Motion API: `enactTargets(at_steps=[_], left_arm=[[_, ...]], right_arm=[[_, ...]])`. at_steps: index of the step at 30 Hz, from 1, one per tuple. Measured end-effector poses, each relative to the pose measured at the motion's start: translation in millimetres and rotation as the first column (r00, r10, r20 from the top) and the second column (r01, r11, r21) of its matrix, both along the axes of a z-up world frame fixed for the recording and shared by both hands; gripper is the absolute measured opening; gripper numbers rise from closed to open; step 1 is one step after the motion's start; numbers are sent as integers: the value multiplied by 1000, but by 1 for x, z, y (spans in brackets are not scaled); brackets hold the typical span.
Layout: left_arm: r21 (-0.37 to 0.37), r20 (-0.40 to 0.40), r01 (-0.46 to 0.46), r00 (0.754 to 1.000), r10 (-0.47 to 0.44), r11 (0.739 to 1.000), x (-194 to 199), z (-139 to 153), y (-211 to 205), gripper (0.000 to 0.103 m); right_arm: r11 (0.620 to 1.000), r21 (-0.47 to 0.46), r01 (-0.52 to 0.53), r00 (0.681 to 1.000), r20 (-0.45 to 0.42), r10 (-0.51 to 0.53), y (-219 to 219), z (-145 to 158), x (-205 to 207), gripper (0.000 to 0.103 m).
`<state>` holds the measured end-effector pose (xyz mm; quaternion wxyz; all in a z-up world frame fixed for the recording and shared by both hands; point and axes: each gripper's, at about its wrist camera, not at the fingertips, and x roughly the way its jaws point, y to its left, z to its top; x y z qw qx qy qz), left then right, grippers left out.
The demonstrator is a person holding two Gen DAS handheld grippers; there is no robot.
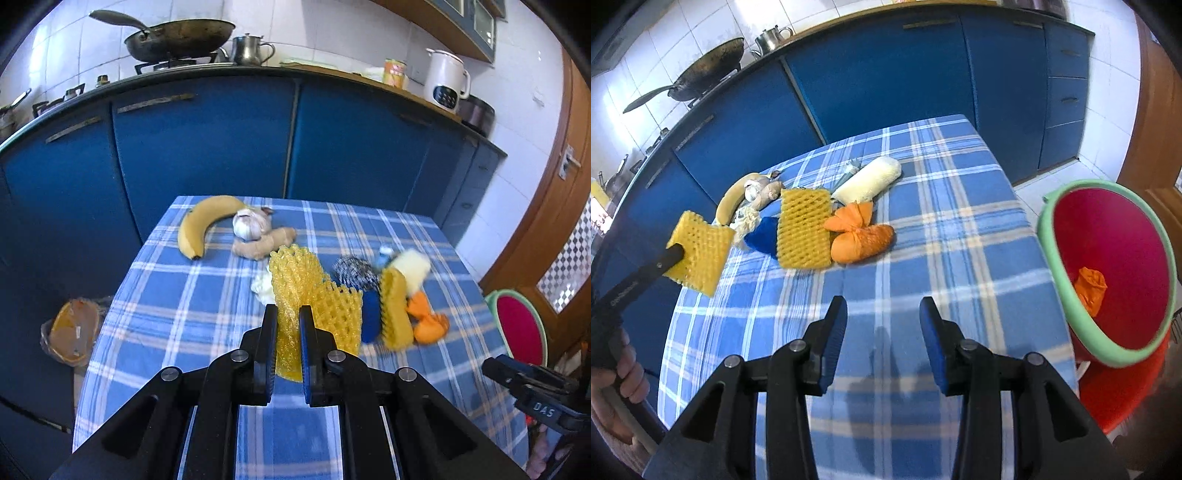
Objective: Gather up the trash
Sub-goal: 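Lift the yellow foam net with the left tool while the right tool approaches the orange bow-tied bag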
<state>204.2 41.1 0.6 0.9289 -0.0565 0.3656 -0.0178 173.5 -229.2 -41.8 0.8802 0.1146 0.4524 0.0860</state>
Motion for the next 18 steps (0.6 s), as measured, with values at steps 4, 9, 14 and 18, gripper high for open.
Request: enactTargets(at_steps=[4,9,14,18], left_arm=[[0,15,-24,1000,24,1000,10,-2,7,11],[-35,6,-30,1000,30,999,19,-9,15,11],[-59,-2,-31,1000,31,998,24,-16,21,11],[-65,-2,-24,1000,24,998,26,-19,20,11]], right_arm=[[1000,4,5,1000,-9,-5,10,-7,21,42],[1000,-15,24,999,-24,-24,18,-18,47,42],[999,-14,35,998,-48,-36,22,-29,65,42],[1000,-12,27,998,-55,-27,29,-38,72,42]])
